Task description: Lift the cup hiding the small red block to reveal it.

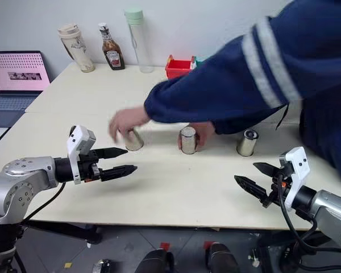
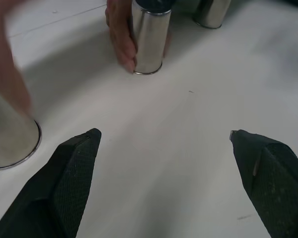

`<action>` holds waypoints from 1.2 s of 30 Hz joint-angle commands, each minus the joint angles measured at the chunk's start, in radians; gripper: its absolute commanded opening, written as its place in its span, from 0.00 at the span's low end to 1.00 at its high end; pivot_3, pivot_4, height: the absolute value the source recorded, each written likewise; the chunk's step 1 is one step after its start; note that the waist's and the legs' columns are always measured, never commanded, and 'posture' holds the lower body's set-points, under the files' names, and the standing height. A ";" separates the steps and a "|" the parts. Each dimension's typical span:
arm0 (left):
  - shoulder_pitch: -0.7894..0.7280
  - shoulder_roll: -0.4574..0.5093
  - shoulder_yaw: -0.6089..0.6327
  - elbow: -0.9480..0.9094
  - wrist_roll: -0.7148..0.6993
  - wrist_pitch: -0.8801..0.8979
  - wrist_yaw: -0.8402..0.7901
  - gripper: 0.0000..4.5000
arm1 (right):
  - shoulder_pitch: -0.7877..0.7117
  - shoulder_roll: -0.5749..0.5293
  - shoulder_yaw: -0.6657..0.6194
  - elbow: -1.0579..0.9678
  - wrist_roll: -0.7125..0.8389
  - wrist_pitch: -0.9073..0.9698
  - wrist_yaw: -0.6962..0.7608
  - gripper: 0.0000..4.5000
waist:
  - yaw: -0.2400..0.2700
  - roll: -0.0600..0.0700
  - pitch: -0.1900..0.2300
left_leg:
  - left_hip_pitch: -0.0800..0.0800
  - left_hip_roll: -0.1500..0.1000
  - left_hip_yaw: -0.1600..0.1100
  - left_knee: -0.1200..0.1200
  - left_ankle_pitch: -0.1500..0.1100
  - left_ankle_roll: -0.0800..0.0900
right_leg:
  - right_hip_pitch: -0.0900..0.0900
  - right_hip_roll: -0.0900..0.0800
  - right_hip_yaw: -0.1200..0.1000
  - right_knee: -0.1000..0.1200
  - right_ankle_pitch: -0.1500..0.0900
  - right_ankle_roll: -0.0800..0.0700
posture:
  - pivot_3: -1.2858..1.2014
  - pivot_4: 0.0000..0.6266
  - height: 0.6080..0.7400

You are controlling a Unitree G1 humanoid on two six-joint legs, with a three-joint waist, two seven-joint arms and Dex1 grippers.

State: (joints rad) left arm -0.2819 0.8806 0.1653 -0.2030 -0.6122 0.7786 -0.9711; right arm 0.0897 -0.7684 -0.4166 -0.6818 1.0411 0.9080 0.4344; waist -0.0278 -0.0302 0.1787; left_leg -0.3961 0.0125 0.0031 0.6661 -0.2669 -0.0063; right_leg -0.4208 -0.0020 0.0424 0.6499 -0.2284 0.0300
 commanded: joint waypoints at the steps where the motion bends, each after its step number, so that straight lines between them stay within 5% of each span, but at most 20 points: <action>1: -0.024 0.019 0.031 -0.015 -0.009 -0.001 0.000 0.99 | -0.031 -0.012 -0.012 -0.006 0.018 -0.008 -0.009 1.00 | 0.000 0.000 0.000 | 0.000 0.000 0.000 0.000 0.000 0.000 | 0.000 0.000 0.000 0.000 0.000 0.000 | 0.52 0.24 1.00; 17: 0.081 0.013 0.153 0.030 0.066 -0.092 0.101 0.99 | -0.071 -0.026 0.057 -0.017 0.002 -0.022 0.040 1.00 | -0.003 0.000 0.000 | 0.001 0.001 0.000 0.000 0.000 0.000 | 0.000 0.000 0.000 0.001 0.000 0.000 | 0.52 0.24 1.00; 23: 0.195 -0.053 0.227 -0.008 0.098 -0.169 0.186 0.99 | -0.214 0.015 0.192 -0.031 0.032 -0.030 0.059 1.00 | -0.002 -0.001 -0.001 | 0.000 0.001 -0.001 0.000 0.000 0.000 | 0.000 -0.001 0.001 0.000 0.000 0.000 | 0.52 0.24 1.00; 36: 0.088 -0.242 0.116 0.058 0.197 -0.310 0.342 0.99 | -0.278 0.000 0.251 -0.048 -0.050 -0.107 0.171 1.00 | 0.023 -0.003 -0.002 | 0.000 -0.001 0.000 0.001 0.000 0.000 | 0.001 -0.003 0.000 0.000 0.001 0.000 | 0.52 0.24 1.00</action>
State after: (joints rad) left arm -0.1634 0.6509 0.2885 -0.1514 -0.4331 0.5033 -0.6459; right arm -0.1781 -0.7483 -0.1690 -0.6859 1.0295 0.8475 0.5714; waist -0.0043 -0.0331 0.1768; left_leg -0.3965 0.0121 0.0025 0.6674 -0.2668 -0.0066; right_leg -0.4202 -0.0047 0.0422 0.6497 -0.2275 0.0304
